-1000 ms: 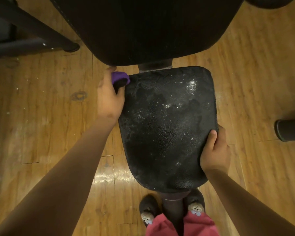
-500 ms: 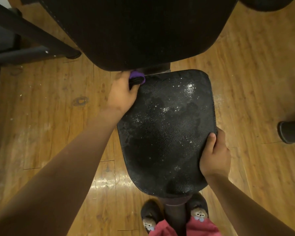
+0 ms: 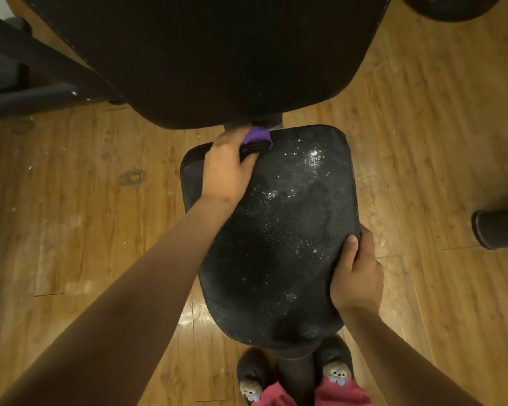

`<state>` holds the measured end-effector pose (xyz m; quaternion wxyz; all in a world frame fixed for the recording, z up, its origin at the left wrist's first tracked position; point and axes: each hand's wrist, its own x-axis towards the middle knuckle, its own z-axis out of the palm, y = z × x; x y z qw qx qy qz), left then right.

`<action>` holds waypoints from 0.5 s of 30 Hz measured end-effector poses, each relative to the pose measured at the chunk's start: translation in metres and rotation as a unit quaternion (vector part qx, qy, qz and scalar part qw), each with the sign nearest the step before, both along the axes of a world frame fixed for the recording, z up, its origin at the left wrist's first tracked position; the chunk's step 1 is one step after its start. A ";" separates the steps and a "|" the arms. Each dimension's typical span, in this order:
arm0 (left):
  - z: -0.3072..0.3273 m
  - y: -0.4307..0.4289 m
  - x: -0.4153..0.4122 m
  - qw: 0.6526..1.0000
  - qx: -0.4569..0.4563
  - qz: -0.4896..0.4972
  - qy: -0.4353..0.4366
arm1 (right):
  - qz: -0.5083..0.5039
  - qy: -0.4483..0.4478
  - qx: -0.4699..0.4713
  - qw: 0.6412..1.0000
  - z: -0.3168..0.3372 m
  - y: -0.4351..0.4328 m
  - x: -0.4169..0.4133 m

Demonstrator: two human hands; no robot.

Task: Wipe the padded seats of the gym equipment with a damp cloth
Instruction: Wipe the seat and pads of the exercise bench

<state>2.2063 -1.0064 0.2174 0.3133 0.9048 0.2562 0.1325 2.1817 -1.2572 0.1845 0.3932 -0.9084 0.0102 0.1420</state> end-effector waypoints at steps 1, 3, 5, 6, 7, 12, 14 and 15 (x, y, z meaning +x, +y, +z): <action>0.001 0.000 0.004 1.000 0.003 -0.004 0.004 | 0.000 0.004 0.001 1.000 0.000 0.000 0.000; 0.004 0.005 0.001 1.000 0.012 -0.023 0.016 | 0.001 0.013 0.001 1.000 0.000 -0.002 0.000; 0.008 0.013 -0.011 0.999 0.026 -0.020 0.027 | 0.002 0.015 0.002 1.000 0.001 -0.002 0.001; 0.009 0.016 -0.017 0.999 0.032 -0.003 0.036 | 0.003 0.014 0.003 1.000 0.000 -0.001 0.001; 0.009 0.017 -0.020 0.998 0.037 0.019 0.047 | 0.003 0.015 0.004 1.000 0.000 -0.001 0.001; 0.003 -0.011 0.008 0.998 0.049 0.006 0.038 | 0.000 0.018 0.013 1.000 0.001 -0.001 0.001; 0.004 -0.032 0.031 0.998 0.044 -0.022 0.035 | 0.000 0.014 0.012 1.000 0.002 -0.001 0.001; 0.004 -0.039 0.040 0.998 0.042 -0.033 0.034 | 0.001 0.012 0.011 1.000 0.002 -0.001 0.001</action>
